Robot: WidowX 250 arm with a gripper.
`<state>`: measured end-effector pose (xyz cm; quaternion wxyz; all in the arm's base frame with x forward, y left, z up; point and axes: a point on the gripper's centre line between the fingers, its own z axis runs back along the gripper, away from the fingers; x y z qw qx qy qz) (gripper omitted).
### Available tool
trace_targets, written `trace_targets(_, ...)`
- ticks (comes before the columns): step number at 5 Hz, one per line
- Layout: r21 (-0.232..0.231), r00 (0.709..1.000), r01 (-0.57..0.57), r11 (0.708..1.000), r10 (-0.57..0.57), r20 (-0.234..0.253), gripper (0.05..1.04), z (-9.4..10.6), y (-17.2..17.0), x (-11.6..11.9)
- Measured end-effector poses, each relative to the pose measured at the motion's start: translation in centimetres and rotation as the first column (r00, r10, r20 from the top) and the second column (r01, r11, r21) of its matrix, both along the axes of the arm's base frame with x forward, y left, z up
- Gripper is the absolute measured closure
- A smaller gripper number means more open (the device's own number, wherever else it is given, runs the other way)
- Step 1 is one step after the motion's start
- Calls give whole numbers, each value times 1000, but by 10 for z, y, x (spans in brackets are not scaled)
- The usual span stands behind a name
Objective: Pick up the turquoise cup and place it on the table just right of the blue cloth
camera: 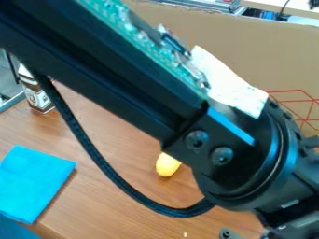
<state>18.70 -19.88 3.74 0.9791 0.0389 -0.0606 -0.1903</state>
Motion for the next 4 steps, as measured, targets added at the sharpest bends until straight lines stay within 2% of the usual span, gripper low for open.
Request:
trace_targets(1,-42,1000,1,999,-2,-8,919,15,1,0)
trace_targets(2,-78,1000,6,997,-5,8,987,34,5,0)
trace_targets(3,-77,1000,9,997,-8,18,989,60,18,-5)
trace_targets(4,-83,996,-26,996,32,77,989,94,38,-11)
